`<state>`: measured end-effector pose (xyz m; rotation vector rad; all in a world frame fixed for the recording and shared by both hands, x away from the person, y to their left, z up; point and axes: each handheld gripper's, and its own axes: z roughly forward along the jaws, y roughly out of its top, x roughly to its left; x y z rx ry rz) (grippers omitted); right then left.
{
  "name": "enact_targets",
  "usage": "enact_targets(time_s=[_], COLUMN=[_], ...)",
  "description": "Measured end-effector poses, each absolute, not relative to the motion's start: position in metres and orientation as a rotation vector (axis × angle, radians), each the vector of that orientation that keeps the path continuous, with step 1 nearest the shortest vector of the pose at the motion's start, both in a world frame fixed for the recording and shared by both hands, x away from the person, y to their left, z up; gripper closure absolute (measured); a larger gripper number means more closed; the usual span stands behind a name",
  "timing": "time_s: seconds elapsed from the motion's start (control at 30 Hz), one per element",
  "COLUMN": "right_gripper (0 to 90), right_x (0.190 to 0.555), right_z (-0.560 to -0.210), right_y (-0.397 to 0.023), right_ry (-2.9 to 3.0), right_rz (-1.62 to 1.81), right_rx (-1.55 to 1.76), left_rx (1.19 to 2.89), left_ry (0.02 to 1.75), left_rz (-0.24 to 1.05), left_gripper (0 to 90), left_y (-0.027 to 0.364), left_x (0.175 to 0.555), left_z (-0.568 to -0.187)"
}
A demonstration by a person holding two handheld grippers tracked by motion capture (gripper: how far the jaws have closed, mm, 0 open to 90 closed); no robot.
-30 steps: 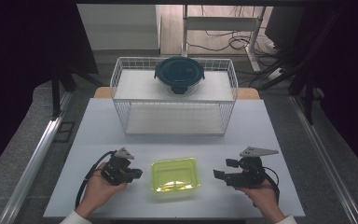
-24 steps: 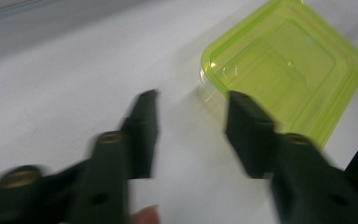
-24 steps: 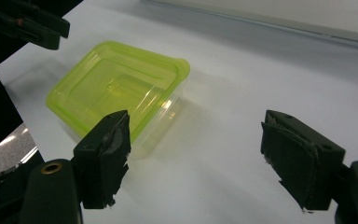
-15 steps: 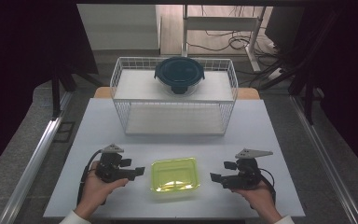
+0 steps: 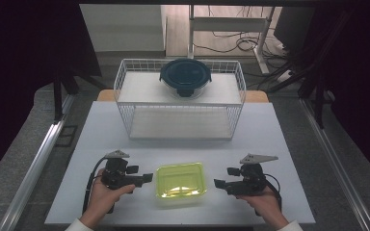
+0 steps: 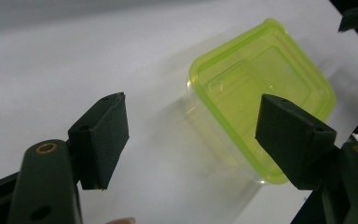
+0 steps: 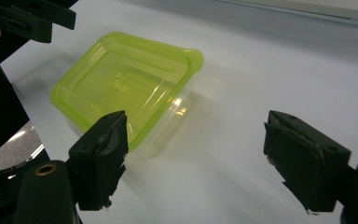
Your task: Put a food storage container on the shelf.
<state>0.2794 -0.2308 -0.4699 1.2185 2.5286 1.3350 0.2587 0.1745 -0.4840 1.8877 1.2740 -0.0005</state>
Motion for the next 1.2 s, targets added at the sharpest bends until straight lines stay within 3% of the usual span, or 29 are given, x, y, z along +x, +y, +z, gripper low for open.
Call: enact_targets(time_s=[0.3, 0.43, 0.8, 1.2], right_gripper=[28.3, 29.7, 36.7, 47.5], right_x=[0.284, 0.286, 0.300, 0.306], right_z=[-0.479, -0.485, -0.497, -0.508], right_y=[-0.222, -0.214, -0.199, -0.185], right_ry=[2.575, 2.602, 2.623, 2.681], right_rz=[1.357, 1.372, 1.391, 1.368], right_rx=[1.275, 1.317, 1.431, 1.480], left_rx=[1.863, 1.840, 1.858, 1.837], left_ry=[1.274, 1.285, 1.293, 1.322], left_rz=[-0.068, -0.159, -0.215, -0.335], left_gripper=[27.2, 28.1, 31.8, 48.2], left_y=[0.169, 0.167, 0.159, 0.151], left_x=[0.265, 0.266, 0.268, 0.271], left_z=[-0.490, -0.496, -0.503, -0.515])
